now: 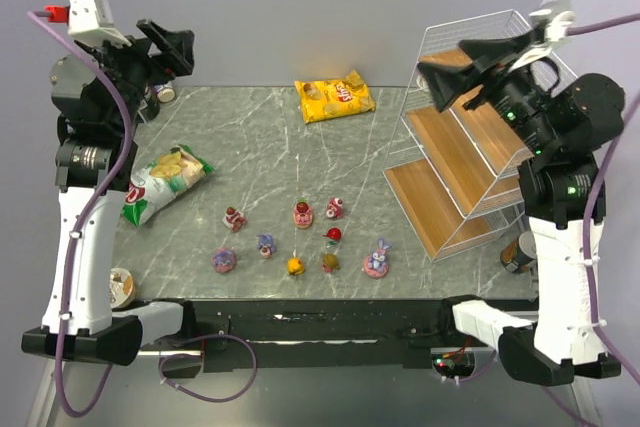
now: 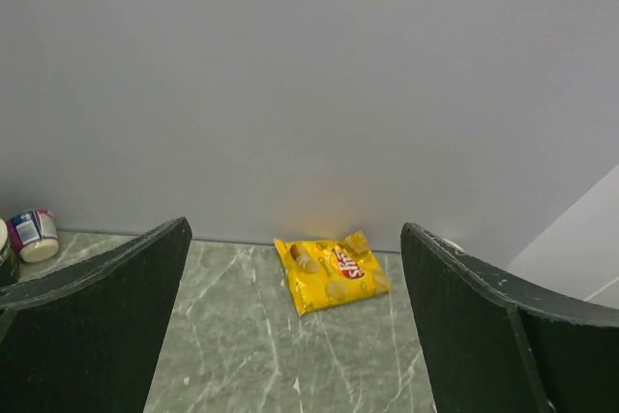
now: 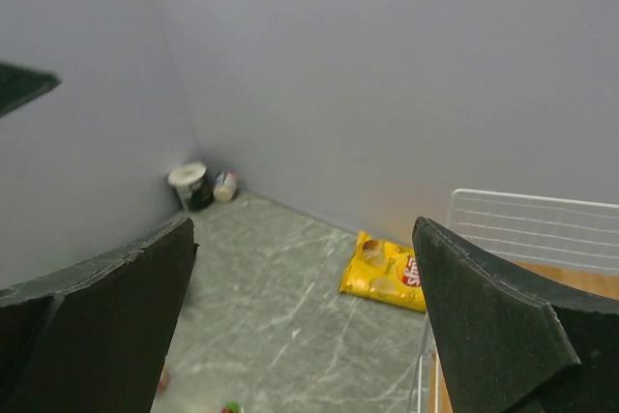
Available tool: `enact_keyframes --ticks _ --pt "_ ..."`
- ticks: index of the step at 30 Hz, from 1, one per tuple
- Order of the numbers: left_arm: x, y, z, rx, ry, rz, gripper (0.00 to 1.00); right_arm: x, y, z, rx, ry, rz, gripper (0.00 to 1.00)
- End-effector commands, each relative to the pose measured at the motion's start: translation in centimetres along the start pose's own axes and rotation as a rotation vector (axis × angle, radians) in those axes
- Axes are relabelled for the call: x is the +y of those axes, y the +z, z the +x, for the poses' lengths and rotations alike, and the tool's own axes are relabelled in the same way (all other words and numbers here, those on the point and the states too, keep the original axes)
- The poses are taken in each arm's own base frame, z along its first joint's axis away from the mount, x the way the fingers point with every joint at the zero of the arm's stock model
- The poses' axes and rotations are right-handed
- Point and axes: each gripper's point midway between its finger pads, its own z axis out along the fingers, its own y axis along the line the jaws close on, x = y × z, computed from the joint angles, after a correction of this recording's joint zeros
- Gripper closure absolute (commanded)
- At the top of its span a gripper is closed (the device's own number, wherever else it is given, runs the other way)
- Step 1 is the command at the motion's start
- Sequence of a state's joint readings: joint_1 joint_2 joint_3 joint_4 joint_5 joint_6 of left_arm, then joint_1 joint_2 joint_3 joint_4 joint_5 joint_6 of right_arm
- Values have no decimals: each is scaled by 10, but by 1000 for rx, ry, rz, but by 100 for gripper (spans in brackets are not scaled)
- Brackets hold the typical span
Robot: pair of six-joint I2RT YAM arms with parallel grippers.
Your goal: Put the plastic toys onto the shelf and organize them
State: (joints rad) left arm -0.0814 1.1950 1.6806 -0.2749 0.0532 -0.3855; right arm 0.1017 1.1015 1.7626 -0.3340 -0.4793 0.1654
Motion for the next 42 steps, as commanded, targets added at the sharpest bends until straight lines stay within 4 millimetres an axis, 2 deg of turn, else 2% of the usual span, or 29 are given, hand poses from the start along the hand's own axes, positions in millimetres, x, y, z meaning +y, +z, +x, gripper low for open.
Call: enact_keyframes --ticks 1,2,3,4,6,8,9,11,12,14,17,18,20,21,24,26,27,29,33,34,36,37,39,41,42 --pt "6 4 31 101 10 7 4 68 -1 25 68 -102 -338 0" --pt "10 8 43 139 9 0 4 72 3 32 74 -201 -343 0" --pt "12 10 59 189 6 8 4 79 1 50 135 -214 -362 0" --pt "14 12 71 223 9 11 4 102 2 60 156 -221 -430 0" --pt "24 15 101 294 -5 -10 4 104 3 77 219 -245 -416 0" --pt "29 13 108 298 -23 -34 4 121 5 90 257 -231 -460 0" --pt "34 11 120 316 -29 -46 4 123 5 96 274 -230 -454 0" --pt "36 7 122 307 -29 -50 4 138 2 103 279 -235 -487 0" --pt "39 6 131 316 -33 -52 4 138 2 114 299 -240 -476 0" --pt "36 1 133 315 -33 -33 4 149 -1 121 306 -234 -497 0" --pt "33 -2 141 338 -34 -5 4 172 -6 151 377 -209 -554 0" --pt "33 -2 143 343 -31 -2 4 184 -11 169 413 -203 -588 0" --pt "33 -5 144 349 -21 3 4 194 -12 193 467 -188 -603 0" --pt "34 -6 143 348 -17 -4 4 200 -17 215 518 -186 -621 0" --pt "39 -11 141 341 -8 -35 4 216 -28 265 651 -167 -677 4" --pt "37 -16 136 322 -7 -28 4 225 -35 304 751 -163 -706 9" --pt "37 -18 140 329 -11 -28 4 228 -36 315 773 -165 -713 11" --pt "35 -22 137 316 -16 -19 4 236 -41 352 842 -179 -730 17" --pt "36 -27 141 327 -28 -27 4 246 -28 391 843 -208 -704 23" --pt "37 -29 140 324 -30 -36 4 252 -16 390 789 -198 -696 23" --pt "39 -31 138 326 -33 -52 4 254 -10 407 776 -198 -690 23" --pt "40 -32 138 325 -33 -60 4 260 -1 406 732 -190 -692 24" --pt "41 -34 136 325 -35 -74 4 266 1 425 748 -189 -714 24" --pt "40 -34 137 330 -39 -72 4 274 7 433 728 -184 -730 24" --pt "39 -35 136 332 -41 -68 4 277 6 446 741 -190 -737 24"
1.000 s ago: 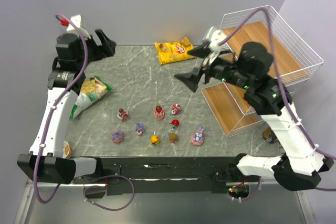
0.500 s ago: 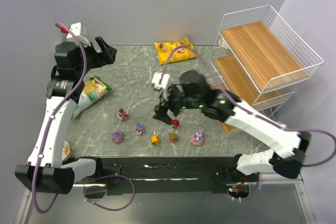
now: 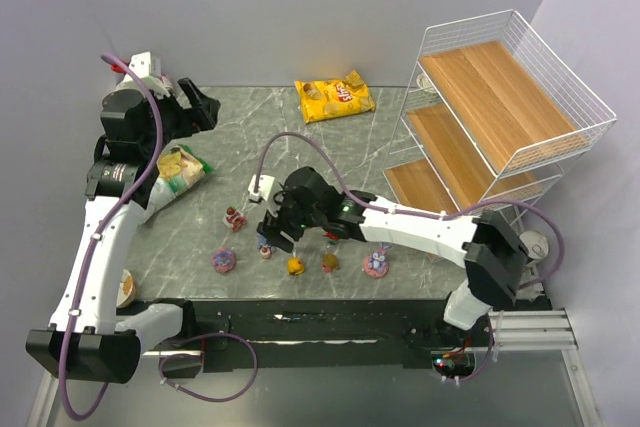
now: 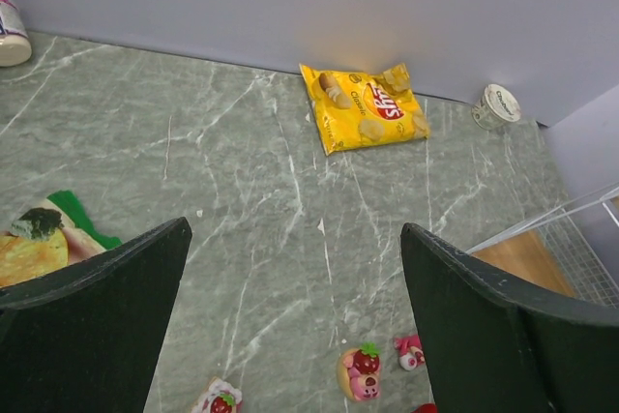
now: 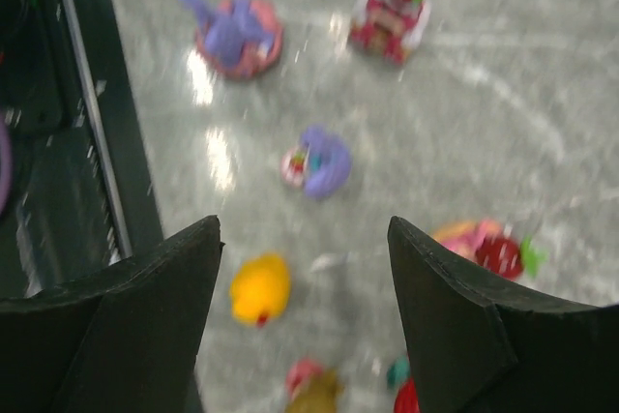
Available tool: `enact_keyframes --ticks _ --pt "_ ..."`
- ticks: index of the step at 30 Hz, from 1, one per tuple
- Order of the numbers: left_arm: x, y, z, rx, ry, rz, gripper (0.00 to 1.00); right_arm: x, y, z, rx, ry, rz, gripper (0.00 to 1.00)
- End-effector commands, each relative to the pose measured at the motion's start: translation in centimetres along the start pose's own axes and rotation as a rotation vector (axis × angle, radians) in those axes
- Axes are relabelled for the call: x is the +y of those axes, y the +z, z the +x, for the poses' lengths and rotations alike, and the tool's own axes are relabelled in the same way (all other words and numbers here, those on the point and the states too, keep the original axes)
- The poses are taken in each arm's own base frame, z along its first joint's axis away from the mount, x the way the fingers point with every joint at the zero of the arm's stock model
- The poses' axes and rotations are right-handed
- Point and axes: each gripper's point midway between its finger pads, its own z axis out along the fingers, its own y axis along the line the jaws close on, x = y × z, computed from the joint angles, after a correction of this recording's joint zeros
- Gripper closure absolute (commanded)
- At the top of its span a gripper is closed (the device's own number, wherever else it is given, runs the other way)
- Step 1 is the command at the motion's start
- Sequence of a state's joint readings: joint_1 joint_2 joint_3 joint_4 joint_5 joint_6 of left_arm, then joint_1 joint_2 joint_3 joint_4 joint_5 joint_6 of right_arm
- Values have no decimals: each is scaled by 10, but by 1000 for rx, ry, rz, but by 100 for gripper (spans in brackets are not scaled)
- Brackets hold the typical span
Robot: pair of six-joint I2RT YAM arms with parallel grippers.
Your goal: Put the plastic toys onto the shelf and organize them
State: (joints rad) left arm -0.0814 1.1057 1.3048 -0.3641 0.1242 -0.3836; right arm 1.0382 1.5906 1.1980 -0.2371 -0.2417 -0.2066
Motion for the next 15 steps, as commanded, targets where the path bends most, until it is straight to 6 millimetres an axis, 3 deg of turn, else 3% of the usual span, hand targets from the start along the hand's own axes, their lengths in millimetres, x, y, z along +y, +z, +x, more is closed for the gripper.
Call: enact_keyframes --ticks 1,7,15 --pt "-5 -12 -15 -40 -11 4 4 -5 30 -27 -133 -43 10 24" --pt "-6 -15 -15 -32 -15 1 4 -2 57 -21 -124 -57 -12 25" --pt "-6 -14 -14 -27 -11 4 4 -18 82 -6 -57 -66 73 28"
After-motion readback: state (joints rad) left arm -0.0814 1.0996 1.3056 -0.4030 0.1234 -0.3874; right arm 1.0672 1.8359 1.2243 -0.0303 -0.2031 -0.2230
